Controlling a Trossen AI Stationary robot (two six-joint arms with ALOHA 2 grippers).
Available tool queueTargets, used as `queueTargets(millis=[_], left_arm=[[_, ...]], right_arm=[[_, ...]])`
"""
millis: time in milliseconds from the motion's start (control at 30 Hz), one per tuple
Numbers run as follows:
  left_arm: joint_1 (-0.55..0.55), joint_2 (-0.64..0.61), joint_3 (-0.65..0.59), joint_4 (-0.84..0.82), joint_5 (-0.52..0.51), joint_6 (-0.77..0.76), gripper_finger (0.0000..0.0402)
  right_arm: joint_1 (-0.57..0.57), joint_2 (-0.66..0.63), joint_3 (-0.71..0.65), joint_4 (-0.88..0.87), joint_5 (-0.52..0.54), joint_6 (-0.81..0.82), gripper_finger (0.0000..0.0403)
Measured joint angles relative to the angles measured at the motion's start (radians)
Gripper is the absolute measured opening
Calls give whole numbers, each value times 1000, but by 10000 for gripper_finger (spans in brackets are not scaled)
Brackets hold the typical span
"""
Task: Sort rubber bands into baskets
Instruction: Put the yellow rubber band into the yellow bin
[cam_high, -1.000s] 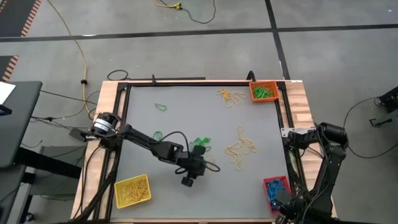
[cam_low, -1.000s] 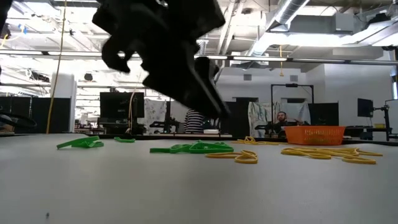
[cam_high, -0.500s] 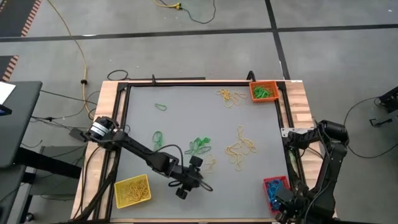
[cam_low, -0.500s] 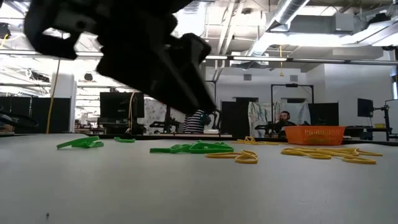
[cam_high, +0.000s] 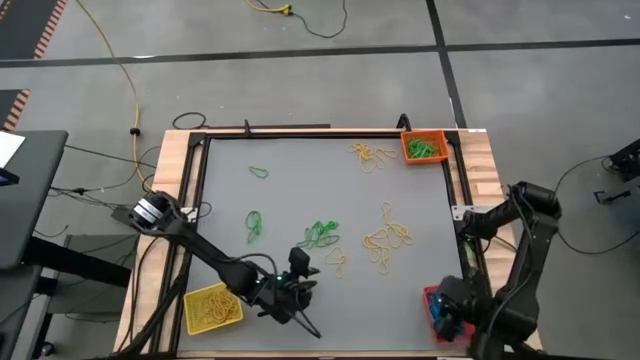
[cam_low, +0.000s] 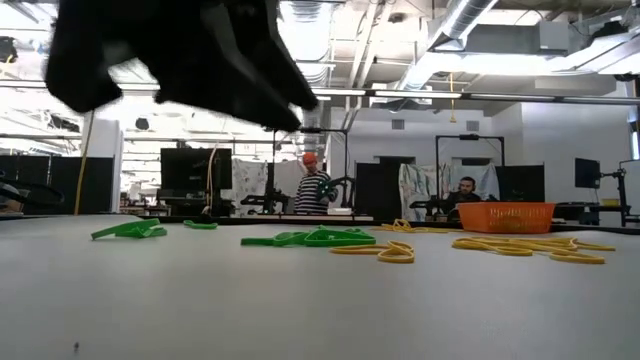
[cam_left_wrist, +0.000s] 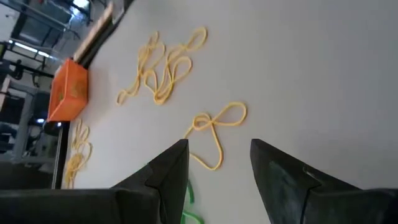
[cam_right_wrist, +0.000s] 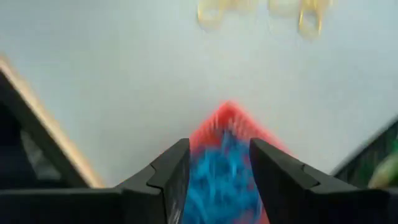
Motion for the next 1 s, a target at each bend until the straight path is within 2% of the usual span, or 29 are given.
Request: queueTargets(millis=[333,467,633,733,833,1000], left_arm=[[-1,-22,-11,0,-1,-33,163],[7,-22,-31,1,-1,-57,163],[17,-22,-39,0,-1,-73,163],[25,-22,-39,1,7,-69,163],[42,-22,-39,2,58,-69,163],[83,-22,-39,5,129,-73,163]], right_arm=[[-164,1,0,40,220,-255,196],[-235,1,0,115,318,-401,196],[-331,1,0,289,430,-665,196],[-387,2,0,414,454,-837,196],[-438,12,0,524,455,-984,196],[-498,15,0,600,455,-1111,196]])
